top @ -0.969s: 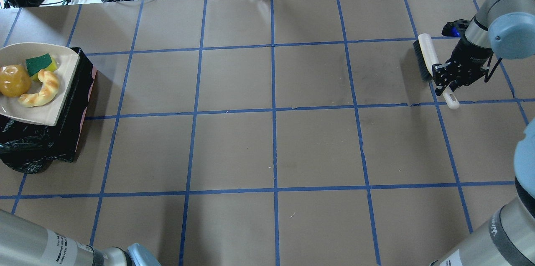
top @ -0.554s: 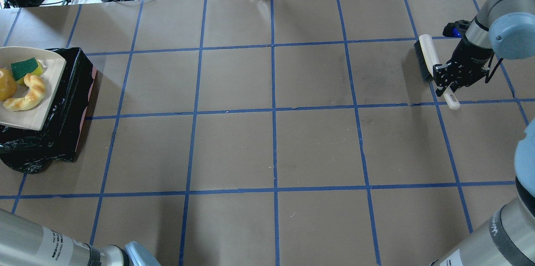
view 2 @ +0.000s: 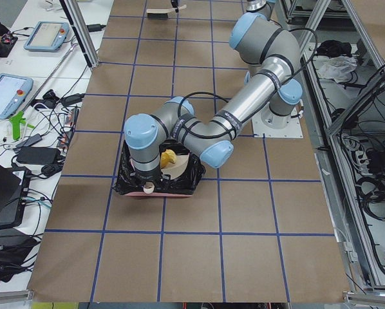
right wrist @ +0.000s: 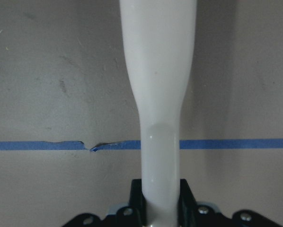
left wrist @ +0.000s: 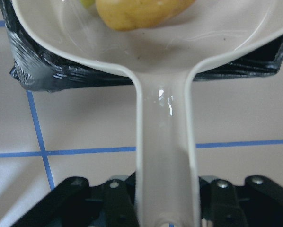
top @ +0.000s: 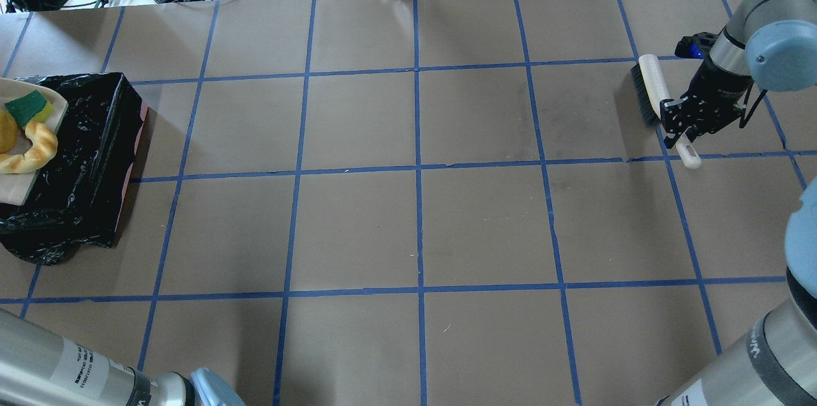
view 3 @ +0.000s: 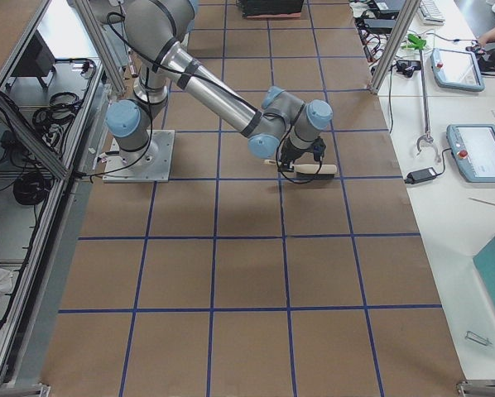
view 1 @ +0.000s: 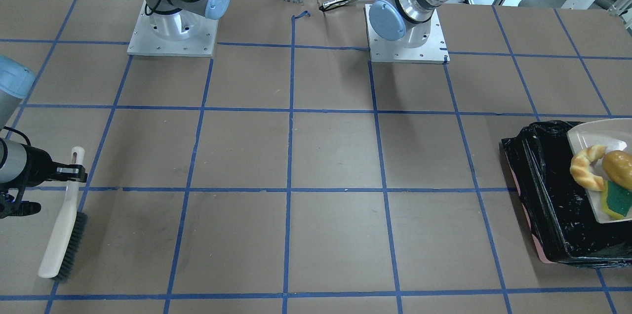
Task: Sweep and dump trash into bin
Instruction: 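Tilt the dustpan with the left gripper to dump trash into the bin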
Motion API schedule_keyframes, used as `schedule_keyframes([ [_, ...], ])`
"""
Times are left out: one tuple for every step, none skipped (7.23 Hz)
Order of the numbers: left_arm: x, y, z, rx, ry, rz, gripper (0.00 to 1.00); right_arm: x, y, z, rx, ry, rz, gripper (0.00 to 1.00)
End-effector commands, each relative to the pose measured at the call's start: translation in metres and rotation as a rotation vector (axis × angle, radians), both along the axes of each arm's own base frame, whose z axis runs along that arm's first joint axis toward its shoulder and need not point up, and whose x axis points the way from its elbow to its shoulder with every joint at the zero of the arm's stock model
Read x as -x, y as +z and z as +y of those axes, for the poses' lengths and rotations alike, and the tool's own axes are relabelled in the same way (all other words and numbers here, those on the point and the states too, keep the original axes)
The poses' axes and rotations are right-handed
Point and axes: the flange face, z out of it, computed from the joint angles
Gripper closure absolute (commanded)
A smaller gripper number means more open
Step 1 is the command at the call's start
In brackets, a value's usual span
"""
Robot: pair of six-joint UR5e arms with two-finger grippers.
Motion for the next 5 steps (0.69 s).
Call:
schedule_keyframes([
  [-0.002,0.0004,-0.0013,-0.001,-0.014,-0.015,1.0,0.0004,-0.0022,-0.0004,-0.002,0.001,0.001,0.81],
  [-0.0026,-0.0011,-0.002,-0.001,-0.016,-0.013,1.0,0.0005,-0.0022,-0.0004,-0.003,0.001,0.002,0.72],
  [-0.0023,-0.0013,-0.0021,0.0,-0.019,-0.01,1.0,0.0006,-0.0023,-0.0001,-0.005,0.0,0.003,0.56],
  [-0.0009,-0.0038,-0.0047,0.019,-0.026,0.012,1.0,0.0008,-0.0041,-0.0002,-0.008,0.0,0.004,0.2],
  [0.0058,0.0026,-0.0052,0.049,-0.027,0.05,1.0,0.0008,-0.0033,-0.0001,-0.007,-0.002,0.005,0.02],
])
